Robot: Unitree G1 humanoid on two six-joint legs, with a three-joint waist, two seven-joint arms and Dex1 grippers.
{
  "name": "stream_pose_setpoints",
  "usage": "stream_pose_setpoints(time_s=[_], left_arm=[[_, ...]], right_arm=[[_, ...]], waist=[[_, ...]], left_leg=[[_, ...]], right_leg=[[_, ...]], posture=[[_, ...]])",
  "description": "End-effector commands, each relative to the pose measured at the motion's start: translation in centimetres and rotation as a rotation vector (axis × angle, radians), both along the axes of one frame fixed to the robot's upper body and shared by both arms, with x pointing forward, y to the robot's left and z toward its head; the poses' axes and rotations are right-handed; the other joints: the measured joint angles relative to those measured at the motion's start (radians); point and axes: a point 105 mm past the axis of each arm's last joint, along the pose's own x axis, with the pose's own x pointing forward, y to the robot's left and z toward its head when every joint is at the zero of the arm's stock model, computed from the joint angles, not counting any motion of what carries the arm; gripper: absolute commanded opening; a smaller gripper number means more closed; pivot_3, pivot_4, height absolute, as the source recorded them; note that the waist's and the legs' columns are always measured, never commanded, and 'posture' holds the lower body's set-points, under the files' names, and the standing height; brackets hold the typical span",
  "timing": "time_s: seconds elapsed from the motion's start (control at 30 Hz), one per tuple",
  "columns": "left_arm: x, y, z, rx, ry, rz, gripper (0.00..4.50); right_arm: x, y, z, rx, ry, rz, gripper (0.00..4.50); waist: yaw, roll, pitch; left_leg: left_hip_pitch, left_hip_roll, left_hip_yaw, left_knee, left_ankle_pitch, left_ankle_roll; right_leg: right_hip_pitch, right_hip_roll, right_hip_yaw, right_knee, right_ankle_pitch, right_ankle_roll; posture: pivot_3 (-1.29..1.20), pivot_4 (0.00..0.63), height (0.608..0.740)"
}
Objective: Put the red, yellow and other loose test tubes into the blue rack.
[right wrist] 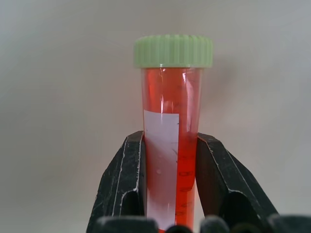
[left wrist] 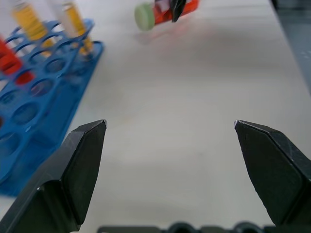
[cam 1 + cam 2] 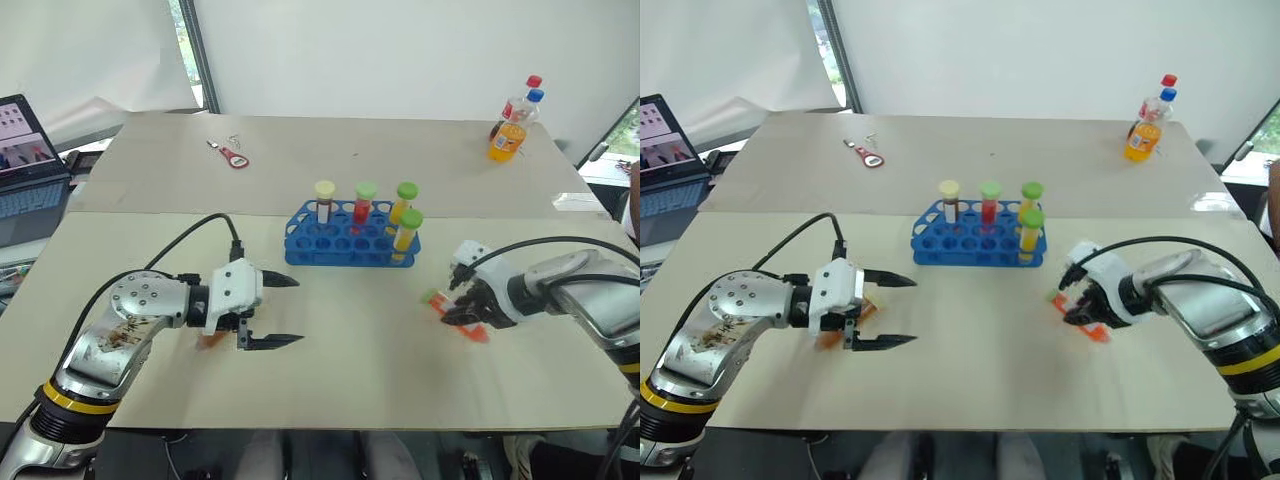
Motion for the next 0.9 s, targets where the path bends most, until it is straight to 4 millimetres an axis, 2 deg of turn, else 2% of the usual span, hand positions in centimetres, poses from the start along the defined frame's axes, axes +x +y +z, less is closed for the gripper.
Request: stream_pose_setpoints(time_s=[0.03,0.1,0.27,0.37,0.7,0.9], left_arm=[[0.7,1.5,1.2,-0.057,-0.034,0.078,4.5],[0.9,2.0,1.1,-0.075,-0.035,0.103,4.5],[0.9,2.7,0.5,-0.087,-0.024,0.116,4.5],[1.1,2.4,0.8,-0.109,-0.03,0.112,4.5],[1.4,1.0,1.8,-0.138,-0.05,0.092,4.5],[1.4,0.8,2.0,-0.134,-0.051,0.091,4.5]], right_arm=[[0.5,3.4,4.1,0.327,-0.214,0.037,1.0],[0.3,5.0,5.7,0.533,-0.325,0.066,1.0],[2.9,6.7,6.6,0.624,-0.588,-0.056,1.0],[4.4,7.0,7.2,0.677,-0.711,-0.139,1.0],[6.9,7.5,5.0,0.614,-0.873,-0.243,1.0],[7.7,8.1,3.6,0.605,-0.884,-0.278,1.0]], waist=[[0.002,-0.001,0.0],[0.006,-0.001,0.0],[0.014,0.0,0.0],[0.013,-0.001,0.0],[0.001,0.0,0.0],[-0.001,0.0,0.0]], left_leg=[[0.001,0.0,-0.002,0.0,0.0,0.0],[0.001,0.0,-0.004,0.0,0.0,0.0],[-0.002,-0.002,-0.003,0.0,0.0,0.0],[-0.001,-0.003,-0.002,0.001,0.0,0.0],[0.0,-0.002,0.004,-0.001,0.001,-0.001],[0.0,-0.002,0.003,-0.001,0.0,-0.001]], right_leg=[[0.0,0.0,0.0,0.0,0.0,0.0],[0.002,0.001,-0.001,0.0,0.0,0.0],[0.001,-0.003,-0.001,0.001,0.001,0.001],[0.001,-0.003,-0.001,0.001,0.001,0.001],[0.001,-0.002,-0.002,0.002,0.001,0.0],[0.0,-0.002,-0.002,0.002,0.001,0.0]], posture=[[0.0,0.15,0.733],[0.0,0.15,0.733],[0.0,0.15,0.733],[0.0,0.15,0.733],[0.0,0.15,0.733],[0.0,0.15,0.733]])
